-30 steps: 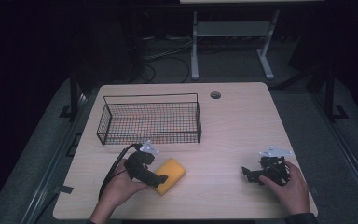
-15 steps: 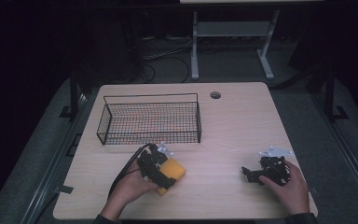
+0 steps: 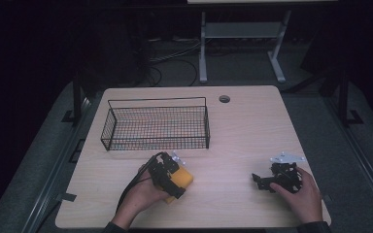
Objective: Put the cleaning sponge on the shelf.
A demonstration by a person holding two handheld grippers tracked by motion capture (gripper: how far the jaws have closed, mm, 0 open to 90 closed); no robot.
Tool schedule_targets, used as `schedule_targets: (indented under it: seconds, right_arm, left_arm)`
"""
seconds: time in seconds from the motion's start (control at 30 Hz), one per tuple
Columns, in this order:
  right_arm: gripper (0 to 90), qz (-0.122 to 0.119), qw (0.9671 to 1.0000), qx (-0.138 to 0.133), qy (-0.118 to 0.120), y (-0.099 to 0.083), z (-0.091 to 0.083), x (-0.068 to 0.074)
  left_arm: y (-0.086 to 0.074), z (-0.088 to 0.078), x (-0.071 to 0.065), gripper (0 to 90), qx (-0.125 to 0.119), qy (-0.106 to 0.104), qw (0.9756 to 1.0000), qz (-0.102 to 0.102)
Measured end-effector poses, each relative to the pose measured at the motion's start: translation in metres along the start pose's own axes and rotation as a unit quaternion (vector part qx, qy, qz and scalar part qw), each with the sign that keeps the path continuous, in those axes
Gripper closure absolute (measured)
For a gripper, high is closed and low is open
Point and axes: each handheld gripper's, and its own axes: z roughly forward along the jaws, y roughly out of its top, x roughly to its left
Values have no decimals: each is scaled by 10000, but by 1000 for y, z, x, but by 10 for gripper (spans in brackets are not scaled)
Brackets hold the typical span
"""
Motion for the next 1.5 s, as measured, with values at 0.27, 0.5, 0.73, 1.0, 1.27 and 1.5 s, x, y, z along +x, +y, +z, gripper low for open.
schedule_targets:
  seconds: [0.27,0.5,0.73,1.0,1.27,1.5]
  right_arm:
    - [0,1,10000,0,0,0,0,0]
    - [0,2,10000,0,0,0,0,0]
    - [0,1,10000,1,0,0,0,0]
    - [0,1,10000,0,0,0,0,0]
    - [0,2,10000,1,0,0,0,0]
    - [0,0,10000,0,1,0,0,0]
  left_arm:
    - [2,7,-2,22,129,40,9999,38]
    - [2,6,-3,137,91,57,9999,75]
    - [1,4,-3,194,61,27,9999,75]
    - [0,3,-2,217,58,-18,10000,67]
    - [-1,1,0,220,24,-67,10000,40]
    - [-2,-8,1,221,-33,-135,9999,58]
